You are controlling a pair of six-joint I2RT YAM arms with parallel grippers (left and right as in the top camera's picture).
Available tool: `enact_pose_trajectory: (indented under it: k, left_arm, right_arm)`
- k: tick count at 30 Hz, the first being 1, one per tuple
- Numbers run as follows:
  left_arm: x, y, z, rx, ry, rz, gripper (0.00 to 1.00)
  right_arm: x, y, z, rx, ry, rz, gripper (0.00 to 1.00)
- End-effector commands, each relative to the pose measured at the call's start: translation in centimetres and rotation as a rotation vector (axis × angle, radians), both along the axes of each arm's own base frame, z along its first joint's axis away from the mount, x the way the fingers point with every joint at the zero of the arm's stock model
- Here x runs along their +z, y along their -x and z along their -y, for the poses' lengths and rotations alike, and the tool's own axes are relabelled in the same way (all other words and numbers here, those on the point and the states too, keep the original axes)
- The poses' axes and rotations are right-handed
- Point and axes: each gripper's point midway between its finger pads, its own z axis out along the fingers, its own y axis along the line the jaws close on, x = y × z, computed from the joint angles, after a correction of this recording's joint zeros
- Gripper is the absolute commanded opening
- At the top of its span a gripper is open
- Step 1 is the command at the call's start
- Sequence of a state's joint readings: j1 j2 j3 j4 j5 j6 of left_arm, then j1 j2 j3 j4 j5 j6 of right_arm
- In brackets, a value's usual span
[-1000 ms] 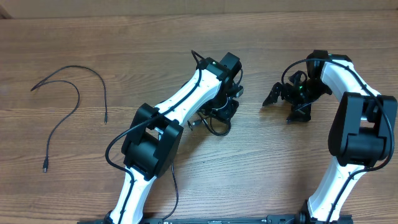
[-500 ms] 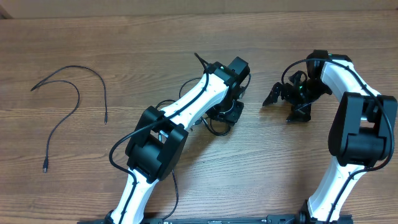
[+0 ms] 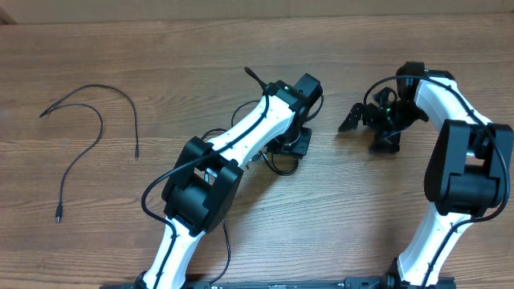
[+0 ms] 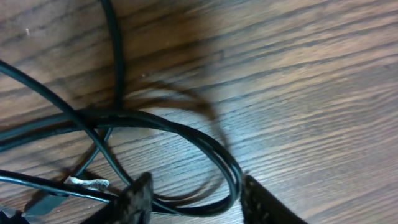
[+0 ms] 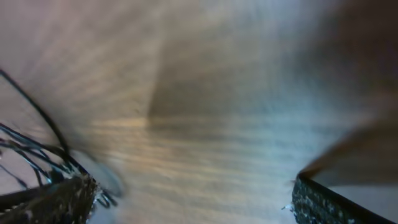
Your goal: Untangle cables
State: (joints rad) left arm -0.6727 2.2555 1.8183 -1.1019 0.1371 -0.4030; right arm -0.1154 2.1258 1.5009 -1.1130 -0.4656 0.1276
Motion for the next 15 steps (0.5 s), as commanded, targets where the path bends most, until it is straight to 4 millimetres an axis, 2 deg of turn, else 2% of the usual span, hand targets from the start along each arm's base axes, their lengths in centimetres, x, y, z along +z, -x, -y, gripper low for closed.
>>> enact_pose_trajectory:
  k: [1, 4, 10, 15]
  left_arm:
    - [-0.5, 0.4, -0.3, 0.025, -0.021, -0.004, 0.51]
    - [-0.5, 0.1, 0.0, 0.025, -0.01, 0.008, 0.5]
    - [-0.5, 0.0, 0.2, 0.039, -0.006, 0.012, 0.42]
    - [-0.5, 0.0, 0.2, 0.039, -0.006, 0.013, 0.38]
  right_arm:
    - [-1.2, -1.2, 0.4, 0.021, 0.034, 0.064, 1.0]
    - [-1.2, -3.1, 0.6, 0.02, 0.044, 0.147, 1.0]
    - [-0.8, -6.5, 1.0, 0.018, 0.063, 0.299, 1.0]
    - [-0.4, -8.3, 1.2, 0.017, 0.072, 0.377, 1.0]
